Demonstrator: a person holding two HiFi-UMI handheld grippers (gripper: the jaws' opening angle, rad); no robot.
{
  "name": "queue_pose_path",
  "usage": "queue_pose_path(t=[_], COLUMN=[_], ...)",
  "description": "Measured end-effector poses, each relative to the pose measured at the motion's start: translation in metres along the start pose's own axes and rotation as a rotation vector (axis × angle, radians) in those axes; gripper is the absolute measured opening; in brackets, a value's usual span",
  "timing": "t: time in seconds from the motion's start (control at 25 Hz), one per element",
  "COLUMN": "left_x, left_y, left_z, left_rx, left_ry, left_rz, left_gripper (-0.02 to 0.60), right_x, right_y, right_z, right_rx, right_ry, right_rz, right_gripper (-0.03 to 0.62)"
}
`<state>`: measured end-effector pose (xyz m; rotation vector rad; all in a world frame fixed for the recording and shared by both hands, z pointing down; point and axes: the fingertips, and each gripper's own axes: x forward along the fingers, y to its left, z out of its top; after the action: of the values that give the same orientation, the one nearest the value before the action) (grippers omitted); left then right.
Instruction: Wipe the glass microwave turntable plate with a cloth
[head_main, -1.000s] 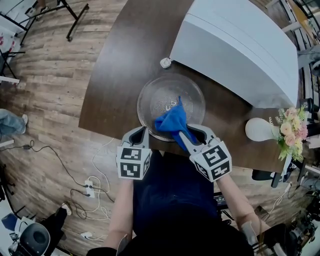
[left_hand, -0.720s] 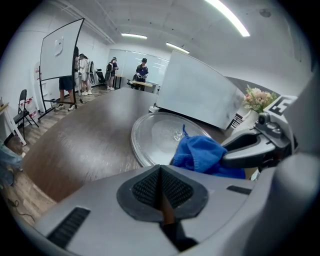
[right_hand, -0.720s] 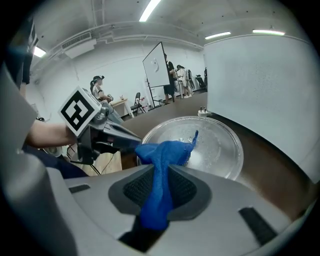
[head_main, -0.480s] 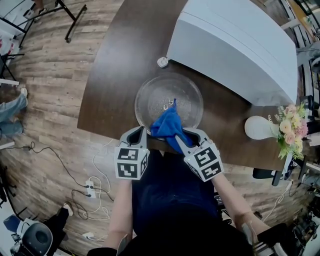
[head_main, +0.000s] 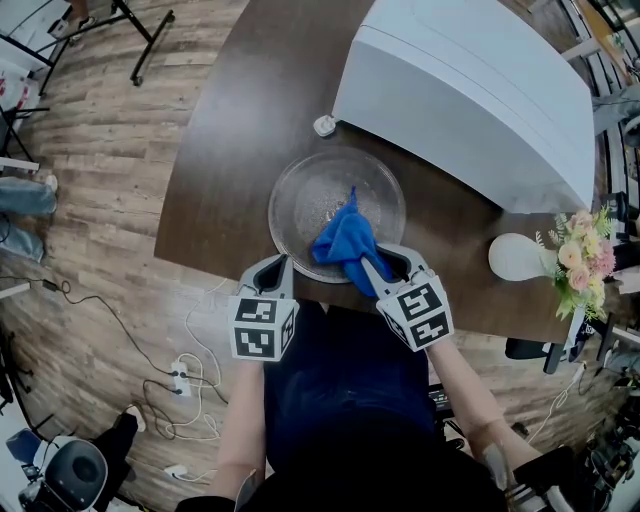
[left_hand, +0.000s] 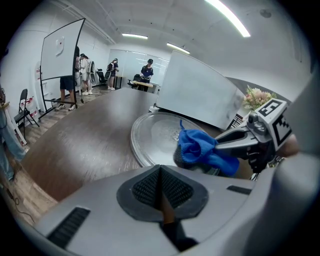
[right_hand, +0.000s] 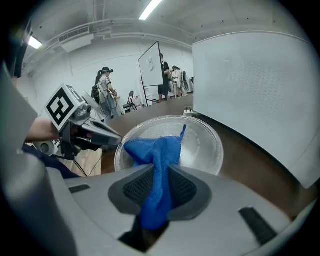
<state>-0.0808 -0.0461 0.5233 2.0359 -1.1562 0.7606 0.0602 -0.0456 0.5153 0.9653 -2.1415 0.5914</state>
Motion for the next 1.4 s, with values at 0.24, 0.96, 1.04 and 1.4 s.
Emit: queue_pose_path(t=[0.24,0.96,1.04,1.4], left_x=[0.000,-0.001,-0.001,0.001], left_y=[-0.001,-0.003,-0.003,-0.004], left_z=[-0.001,-0.001,-0.001,-0.001], left_rx=[0.001,0.009,0.010,0.003], left_ry=[0.000,0.001,0.001,-0.004], left_rz=[-0.003,-0.003,-0.001,0.010], left_gripper=[0.003,0.003,0.003,0.003], right_x=[0.003,0.005,0.004,0.000], right_y=[-0.034,-0.103,-0.108,-0.128], right_z=[0.011,0.033,0.034,0.033], right_rx=[0.007,0.047,0.060,0.235], right_ry=[-0.022,-0.086,-0.094,-0.155], right_rz=[-0.073,-0.250,-0.271,-0.340], right_gripper=[0.071,0.071,0.071,0.071])
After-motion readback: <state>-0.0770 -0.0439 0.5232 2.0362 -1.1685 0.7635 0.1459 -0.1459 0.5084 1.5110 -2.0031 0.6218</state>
